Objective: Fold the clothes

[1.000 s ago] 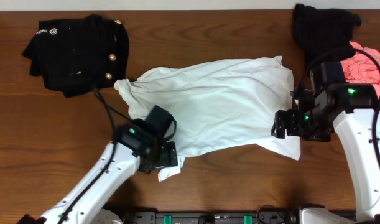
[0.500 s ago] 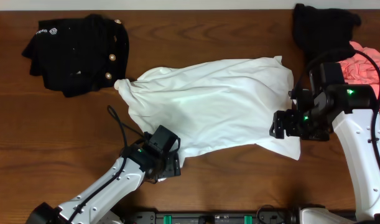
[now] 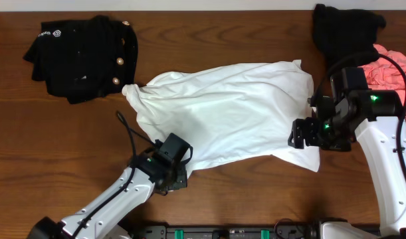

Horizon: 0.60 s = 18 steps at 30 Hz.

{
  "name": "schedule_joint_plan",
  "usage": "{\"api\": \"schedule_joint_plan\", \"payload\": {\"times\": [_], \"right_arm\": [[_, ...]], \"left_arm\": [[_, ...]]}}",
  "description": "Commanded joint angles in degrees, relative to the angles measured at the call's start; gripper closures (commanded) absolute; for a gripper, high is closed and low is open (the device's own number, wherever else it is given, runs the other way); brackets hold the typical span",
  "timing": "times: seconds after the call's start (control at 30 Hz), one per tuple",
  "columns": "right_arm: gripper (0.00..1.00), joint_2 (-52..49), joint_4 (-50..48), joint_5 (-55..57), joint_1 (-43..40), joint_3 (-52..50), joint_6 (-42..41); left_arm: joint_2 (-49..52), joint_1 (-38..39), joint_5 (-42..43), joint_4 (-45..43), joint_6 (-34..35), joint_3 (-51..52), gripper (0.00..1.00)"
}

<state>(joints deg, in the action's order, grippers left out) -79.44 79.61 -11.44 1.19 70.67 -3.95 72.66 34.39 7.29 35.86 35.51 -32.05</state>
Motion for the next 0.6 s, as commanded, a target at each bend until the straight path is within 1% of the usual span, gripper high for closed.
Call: {"api": "schedule_joint_plan", "payload": {"times": [0.0, 0.1, 0.2, 0.4, 0.57], "right_arm": [[0.12, 0.26, 0.11, 5.88, 0.33, -0.61, -4.79], [0.12, 0.26, -0.79, 8.70, 0.33, -1.64, -7.43], [0.12, 0.26, -3.96, 8.87, 0.33, -4.72, -7.85], [0.16, 0.24, -12.79, 8.37, 0.39, -14.34, -8.55], [0.16, 0.24, -18.95, 7.04, 0.39, -20.61, -8.94]], "left_arm": [[-2.05, -1.86, -2.93, 2.27, -2.27, -6.16, 0.94], [-2.49, -2.99, -6.54, 3.56, -2.25, -7.87, 0.94], [-2.51, -4.79, -9.09, 3.74, -2.25, -8.17, 0.94], [-2.51, -9.84, -9.51, 3.06, -2.25, -8.17, 0.94], [-2.51, -13.77, -9.49, 1.84, -2.27, -8.22, 0.94]]}}
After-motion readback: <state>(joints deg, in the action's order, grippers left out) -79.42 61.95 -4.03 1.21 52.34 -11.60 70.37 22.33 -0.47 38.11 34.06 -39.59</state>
